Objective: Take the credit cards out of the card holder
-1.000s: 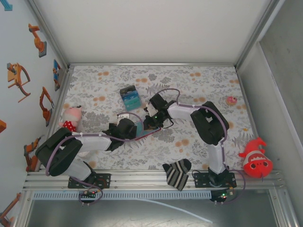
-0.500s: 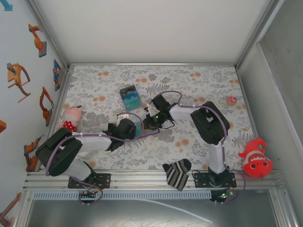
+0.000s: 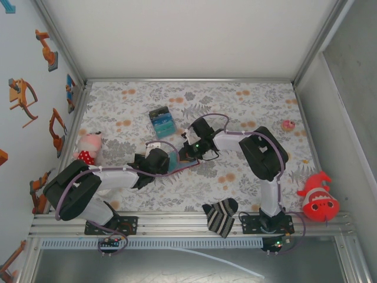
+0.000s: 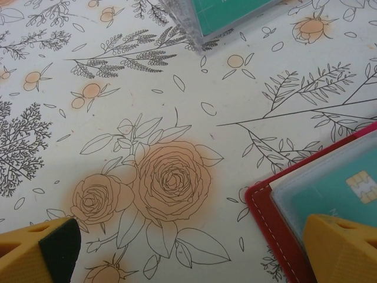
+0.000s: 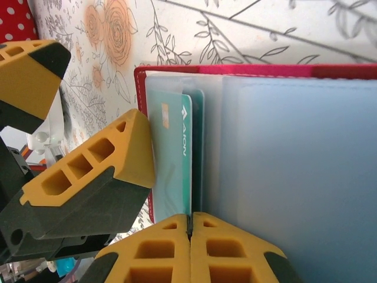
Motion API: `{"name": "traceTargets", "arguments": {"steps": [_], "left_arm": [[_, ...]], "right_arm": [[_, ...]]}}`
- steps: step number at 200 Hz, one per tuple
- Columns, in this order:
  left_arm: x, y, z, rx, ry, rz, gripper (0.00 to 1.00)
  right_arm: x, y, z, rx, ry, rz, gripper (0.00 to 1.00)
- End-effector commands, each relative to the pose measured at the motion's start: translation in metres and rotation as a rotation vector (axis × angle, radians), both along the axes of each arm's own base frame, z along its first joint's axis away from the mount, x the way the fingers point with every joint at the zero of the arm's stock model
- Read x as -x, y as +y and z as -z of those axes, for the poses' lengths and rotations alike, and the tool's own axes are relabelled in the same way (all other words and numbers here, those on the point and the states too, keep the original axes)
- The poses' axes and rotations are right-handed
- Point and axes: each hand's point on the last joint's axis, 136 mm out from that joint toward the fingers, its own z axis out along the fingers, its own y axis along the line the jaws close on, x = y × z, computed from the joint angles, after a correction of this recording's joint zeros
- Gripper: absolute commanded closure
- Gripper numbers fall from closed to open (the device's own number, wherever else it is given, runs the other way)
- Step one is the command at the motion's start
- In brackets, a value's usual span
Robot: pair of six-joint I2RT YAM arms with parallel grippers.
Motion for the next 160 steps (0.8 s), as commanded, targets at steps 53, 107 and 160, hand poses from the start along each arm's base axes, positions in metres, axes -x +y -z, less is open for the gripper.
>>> {"name": "traceTargets", "arguments": {"steps": [53, 107, 160], "left_arm": [[0.008, 0.008, 0.011, -0.081, 0.052, 0.022, 0.03], [0.002, 0.0, -0.004, -0.068, 0.026, 0.053, 0.03], [-0.009, -0.017, -0.03, -0.027, -0.022, 0.096, 0.03]], "right_arm": [[-0.015, -0.02, -0.006, 0.077, -0.094, 0.027, 1.0], [-0.02, -0.03, -0.008, 0.14, -0.139, 0.026, 1.0], [-0.022, -0.029, -0.011, 0.141, -0.15, 0.026, 1.0]]}}
